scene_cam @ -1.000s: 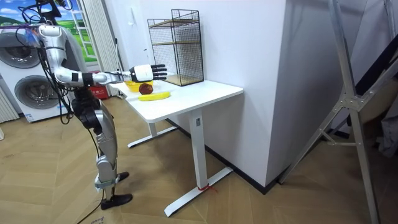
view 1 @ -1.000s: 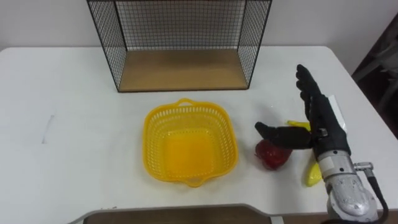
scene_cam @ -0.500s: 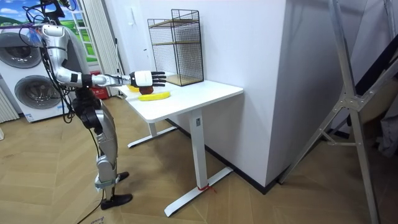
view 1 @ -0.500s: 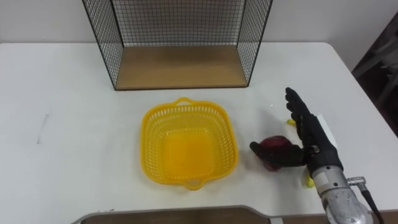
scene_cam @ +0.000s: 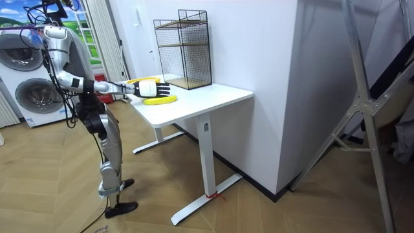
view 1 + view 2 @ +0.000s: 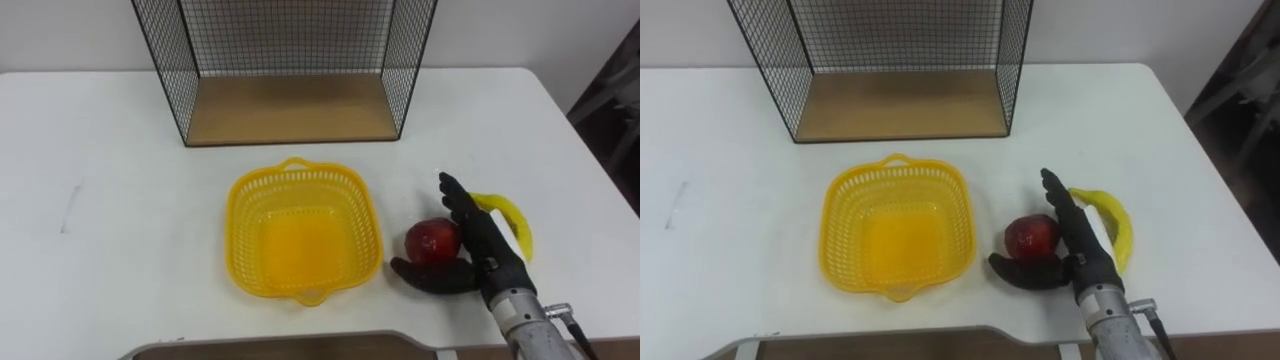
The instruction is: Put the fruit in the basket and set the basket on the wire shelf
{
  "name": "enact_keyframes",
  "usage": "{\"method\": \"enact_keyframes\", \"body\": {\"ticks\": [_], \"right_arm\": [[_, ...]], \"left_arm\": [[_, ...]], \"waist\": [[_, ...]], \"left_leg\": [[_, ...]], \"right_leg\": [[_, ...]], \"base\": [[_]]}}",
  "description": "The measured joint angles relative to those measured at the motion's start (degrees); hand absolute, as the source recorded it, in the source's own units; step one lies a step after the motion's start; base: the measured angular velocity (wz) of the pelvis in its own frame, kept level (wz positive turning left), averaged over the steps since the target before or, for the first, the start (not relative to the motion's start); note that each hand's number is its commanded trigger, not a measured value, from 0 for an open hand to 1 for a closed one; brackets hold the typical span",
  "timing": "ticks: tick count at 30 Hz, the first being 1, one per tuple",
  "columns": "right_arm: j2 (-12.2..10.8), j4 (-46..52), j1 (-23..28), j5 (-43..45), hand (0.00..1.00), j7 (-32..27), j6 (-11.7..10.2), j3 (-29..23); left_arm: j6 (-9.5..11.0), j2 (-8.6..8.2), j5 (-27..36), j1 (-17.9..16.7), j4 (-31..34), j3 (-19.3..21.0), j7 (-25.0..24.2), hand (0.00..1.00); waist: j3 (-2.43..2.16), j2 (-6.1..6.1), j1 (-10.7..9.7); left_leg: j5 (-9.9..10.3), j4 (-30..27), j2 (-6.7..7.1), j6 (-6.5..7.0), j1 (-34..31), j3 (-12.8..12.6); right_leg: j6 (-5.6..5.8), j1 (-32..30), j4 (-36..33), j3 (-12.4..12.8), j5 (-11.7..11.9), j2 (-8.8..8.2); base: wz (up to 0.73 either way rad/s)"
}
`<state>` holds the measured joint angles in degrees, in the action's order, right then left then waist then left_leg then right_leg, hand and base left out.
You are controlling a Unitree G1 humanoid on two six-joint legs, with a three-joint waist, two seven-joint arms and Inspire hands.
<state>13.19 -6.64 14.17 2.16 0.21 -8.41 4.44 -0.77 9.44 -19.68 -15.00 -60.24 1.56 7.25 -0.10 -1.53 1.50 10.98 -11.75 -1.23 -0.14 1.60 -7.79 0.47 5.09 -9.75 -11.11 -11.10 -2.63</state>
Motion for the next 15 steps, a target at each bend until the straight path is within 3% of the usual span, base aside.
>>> {"method": "enact_keyframes", "body": {"ticks": [7, 9, 10, 11, 15], "right_arm": [[-0.1, -2.5, -0.2, 2.7, 0.0, 0.0, -2.4, 0.0], [-0.1, -3.7, -0.3, 2.7, 0.08, -0.1, -3.3, 0.0], [-0.1, -3.9, -0.3, 2.7, 0.69, -0.2, -3.6, 0.0], [-0.2, -4.1, -0.3, 2.7, 1.0, -0.3, -3.8, 0.0], [-0.7, -6.4, -0.9, 4.1, 1.0, -1.5, -4.6, -0.4]], "left_arm": [[0.5, 0.01, 0.0, 0.2, 1.4, 0.0, 0.0, 0.0], [0.8, 0.01, 0.0, 0.0, 1.4, 0.0, 0.0, 0.0], [0.9, 0.01, 0.0, 0.0, 1.4, 0.0, 0.0, 0.0], [0.9, 0.01, 0.0, 0.0, 1.4, 0.0, 0.1, 0.0], [0.9, 0.01, -0.1, 0.0, 1.4, 0.0, 0.0, 0.0]], "waist": [[-0.01, 0.01, 0.0], [-0.02, -0.01, 0.0], [-0.02, 0.0, 0.0], [-0.02, 0.0, 0.0], [-0.04, 0.02, 0.0]], "left_leg": [[0.2, -0.2, -0.01, 0.1, 0.1, 0.1], [0.2, -0.2, -0.01, 0.1, 0.1, 0.1], [0.2, -0.2, -0.01, 0.1, 0.2, 0.1], [0.2, -0.2, -0.01, 0.11, 0.3, 0.1], [0.4, -0.3, -0.04, 0.09, 1.0, 0.1]], "right_leg": [[0.01, 0.0, 0.1, 0.0, 0.0, -0.01], [0.04, 0.2, 0.1, 0.0, 0.0, -0.01], [0.04, 0.4, 0.1, 0.0, 0.1, 0.0], [0.03, 0.5, 0.1, 0.0, 0.1, -0.01], [0.06, 0.9, 0.2, 0.0, 0.0, 0.0]], "base": [[0.0], [0.0], [0.0], [0.0], [0.0]]}}
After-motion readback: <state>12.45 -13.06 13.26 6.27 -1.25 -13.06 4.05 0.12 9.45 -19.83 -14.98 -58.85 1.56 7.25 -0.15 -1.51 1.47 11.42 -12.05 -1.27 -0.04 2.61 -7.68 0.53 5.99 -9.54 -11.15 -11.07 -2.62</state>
